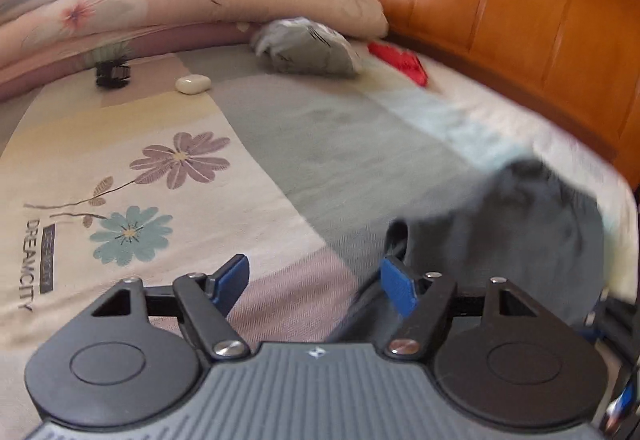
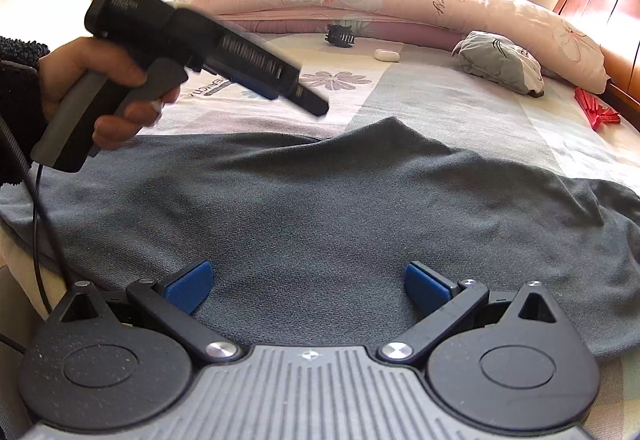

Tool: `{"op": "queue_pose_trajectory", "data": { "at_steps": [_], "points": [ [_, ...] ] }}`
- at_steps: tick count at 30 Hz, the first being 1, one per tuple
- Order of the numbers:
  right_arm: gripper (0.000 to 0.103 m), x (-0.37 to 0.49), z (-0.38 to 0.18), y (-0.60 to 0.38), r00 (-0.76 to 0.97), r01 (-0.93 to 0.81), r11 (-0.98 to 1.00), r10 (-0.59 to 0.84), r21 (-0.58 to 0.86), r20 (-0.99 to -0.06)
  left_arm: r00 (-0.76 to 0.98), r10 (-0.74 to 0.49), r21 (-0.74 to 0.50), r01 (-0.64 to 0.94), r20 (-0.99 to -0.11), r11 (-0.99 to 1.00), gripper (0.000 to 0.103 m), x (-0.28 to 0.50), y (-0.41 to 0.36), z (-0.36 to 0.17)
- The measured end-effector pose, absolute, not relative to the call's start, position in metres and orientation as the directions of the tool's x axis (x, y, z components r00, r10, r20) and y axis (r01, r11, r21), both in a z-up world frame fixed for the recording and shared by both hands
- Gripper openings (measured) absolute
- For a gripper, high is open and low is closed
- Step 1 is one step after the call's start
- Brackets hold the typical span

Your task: Fold clothes

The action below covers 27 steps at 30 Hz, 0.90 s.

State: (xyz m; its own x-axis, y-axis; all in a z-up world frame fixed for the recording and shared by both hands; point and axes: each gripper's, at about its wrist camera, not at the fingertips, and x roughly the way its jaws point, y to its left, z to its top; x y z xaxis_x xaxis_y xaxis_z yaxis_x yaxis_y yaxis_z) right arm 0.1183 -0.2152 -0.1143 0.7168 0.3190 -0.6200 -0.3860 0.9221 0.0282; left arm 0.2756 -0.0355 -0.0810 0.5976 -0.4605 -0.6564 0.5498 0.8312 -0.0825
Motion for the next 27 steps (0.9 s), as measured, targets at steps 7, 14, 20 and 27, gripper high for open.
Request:
{"op": "queue_pose_trajectory", "data": {
  "at_steps": [7, 14, 20, 27],
  "points": [
    [0.103, 0.118, -0.114, -0.215, 0.717, -0.388, 0.921, 0.321, 0.029, -0.619, 0.575, -0.424, 0.097, 0.664, -0.7, 0.741, 0.07, 0.267, -0.064, -0.1],
    [0.103, 0.117, -0.114, -0.216, 0.717, -0.392, 0.919, 0.326, 0.03, -0.617, 0.734, -0.305, 0.416, 0.62, -0.607, 0.665, 0.07, 0.258, -0.085, -0.104],
    [0.103, 0.117, -0.115, -0.215, 0.718, -0.392, 0.919, 0.325, 0.029, -0.616, 0.715, -0.319, 0.363, 0.624, -0.622, 0.692, 0.055, 0.258, -0.076, -0.092],
    [0.103, 0.131, -0.09, -0.228, 0.664, -0.41, 0.908, 0.367, 0.093, -0.651, 0.677, -0.366, 0.333, 0.672, -0.638, 0.661, 0.056, 0.247, -0.075, -0.093]
  ]
}}
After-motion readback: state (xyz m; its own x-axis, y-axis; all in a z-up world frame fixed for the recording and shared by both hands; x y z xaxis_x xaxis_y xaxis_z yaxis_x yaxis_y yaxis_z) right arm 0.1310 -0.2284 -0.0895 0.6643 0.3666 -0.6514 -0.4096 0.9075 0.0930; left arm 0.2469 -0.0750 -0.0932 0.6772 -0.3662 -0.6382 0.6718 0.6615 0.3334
